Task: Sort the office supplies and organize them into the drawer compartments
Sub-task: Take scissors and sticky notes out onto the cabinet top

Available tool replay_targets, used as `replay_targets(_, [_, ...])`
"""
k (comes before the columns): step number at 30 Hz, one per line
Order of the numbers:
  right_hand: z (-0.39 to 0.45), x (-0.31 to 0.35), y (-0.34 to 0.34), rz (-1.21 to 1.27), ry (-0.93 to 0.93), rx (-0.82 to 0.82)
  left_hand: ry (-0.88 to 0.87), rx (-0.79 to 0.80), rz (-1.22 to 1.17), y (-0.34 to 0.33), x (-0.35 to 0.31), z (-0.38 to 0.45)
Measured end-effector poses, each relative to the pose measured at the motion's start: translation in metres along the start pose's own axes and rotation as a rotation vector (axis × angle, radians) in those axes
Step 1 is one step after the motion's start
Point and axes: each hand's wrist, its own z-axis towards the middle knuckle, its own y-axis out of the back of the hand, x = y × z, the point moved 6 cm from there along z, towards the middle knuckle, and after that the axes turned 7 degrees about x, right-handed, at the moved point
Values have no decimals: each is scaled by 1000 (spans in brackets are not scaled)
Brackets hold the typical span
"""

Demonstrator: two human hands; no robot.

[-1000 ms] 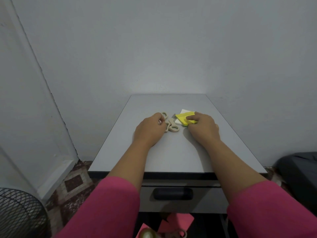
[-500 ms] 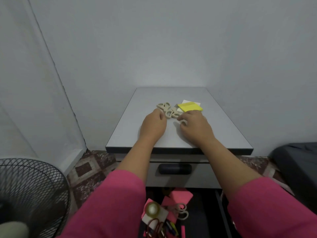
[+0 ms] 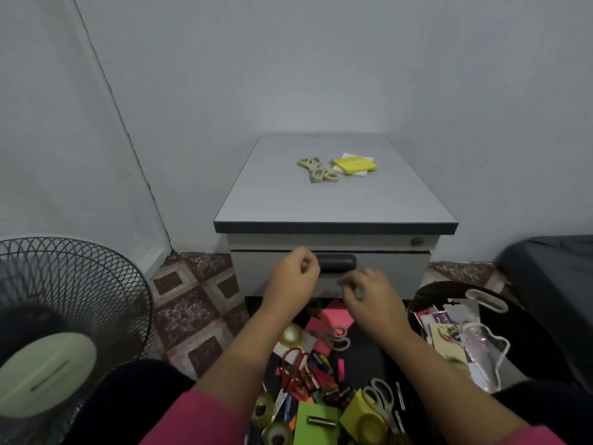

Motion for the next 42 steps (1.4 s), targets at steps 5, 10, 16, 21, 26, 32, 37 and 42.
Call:
replay_targets(5, [-37,-47,-48,-31,-228,300,231,164,114,-29,81,-29])
replay_targets(10, [-73,-87,-89,-185,-407,639,406,460,542,-58,148,-52])
replay_targets(16, [-92,-109,-115,-269,-515,842,510,724,685,-85,183,-76])
replay_targets(21, [-92,-116,-124,-362,-521,862,534,738,667,-92,192,-79])
replay_targets(26, [-89,-120,-127,-358,-524,854,556,659,550,-93,196,-78])
replay_targets(32, [-83,-114,-126,-322,-498,803,548,588,524,-91,195,-71])
replay_targets(37, [-80,-113,-123,-295,-504,789,556,562,582,-89,197,-68])
replay_targets(42, [-79,-115,-122,-277,-511,777,566,624,595,-90,199,-68])
